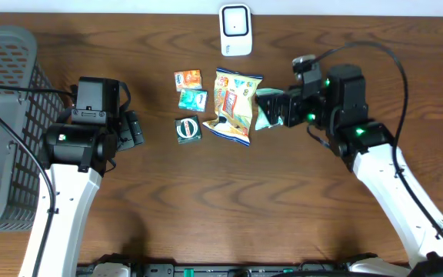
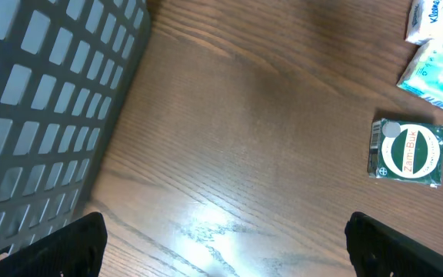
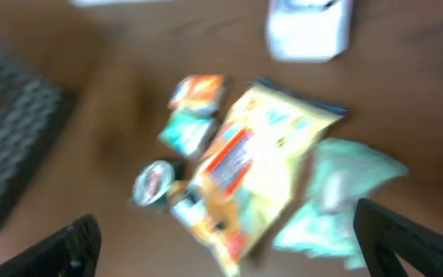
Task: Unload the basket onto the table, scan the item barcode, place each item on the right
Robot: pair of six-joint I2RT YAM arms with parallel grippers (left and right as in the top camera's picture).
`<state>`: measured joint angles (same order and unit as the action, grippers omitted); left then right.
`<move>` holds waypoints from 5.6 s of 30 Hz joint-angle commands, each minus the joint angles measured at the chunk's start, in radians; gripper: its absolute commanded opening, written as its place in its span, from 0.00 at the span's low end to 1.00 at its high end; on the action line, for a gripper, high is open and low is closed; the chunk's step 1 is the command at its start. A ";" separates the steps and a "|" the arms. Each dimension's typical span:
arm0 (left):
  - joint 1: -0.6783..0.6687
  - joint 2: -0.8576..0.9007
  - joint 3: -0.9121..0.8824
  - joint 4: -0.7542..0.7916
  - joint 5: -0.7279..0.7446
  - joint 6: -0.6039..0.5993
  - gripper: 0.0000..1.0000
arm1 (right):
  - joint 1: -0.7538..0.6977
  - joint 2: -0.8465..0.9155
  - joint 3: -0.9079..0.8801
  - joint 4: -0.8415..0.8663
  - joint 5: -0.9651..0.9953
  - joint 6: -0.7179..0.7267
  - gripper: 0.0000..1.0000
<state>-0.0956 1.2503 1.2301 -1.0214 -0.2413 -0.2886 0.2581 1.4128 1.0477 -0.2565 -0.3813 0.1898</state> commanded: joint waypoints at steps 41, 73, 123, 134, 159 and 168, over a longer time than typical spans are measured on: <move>-0.002 0.004 0.016 -0.003 -0.003 -0.005 0.98 | 0.037 0.509 0.500 -0.468 0.150 0.101 0.81; -0.002 0.004 0.016 -0.003 -0.003 -0.005 0.98 | 0.181 0.692 0.501 -0.490 0.621 0.193 0.41; -0.002 0.004 0.016 -0.003 -0.003 -0.005 0.98 | 0.227 0.721 0.519 -0.581 0.769 -0.076 0.91; -0.002 0.004 0.016 -0.003 -0.003 -0.005 0.98 | 0.183 0.721 0.431 -0.494 0.761 -0.074 0.69; -0.002 0.004 0.016 -0.003 -0.003 -0.005 0.98 | -0.080 0.721 0.600 -0.656 -0.405 -0.129 0.15; -0.002 0.004 0.016 -0.003 -0.003 -0.005 0.98 | -0.187 0.721 0.388 -0.562 -0.664 -0.154 0.17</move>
<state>-0.0956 1.2503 1.2301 -1.0218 -0.2413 -0.2886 0.0902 2.1273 1.5208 -0.8440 -0.8574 0.0601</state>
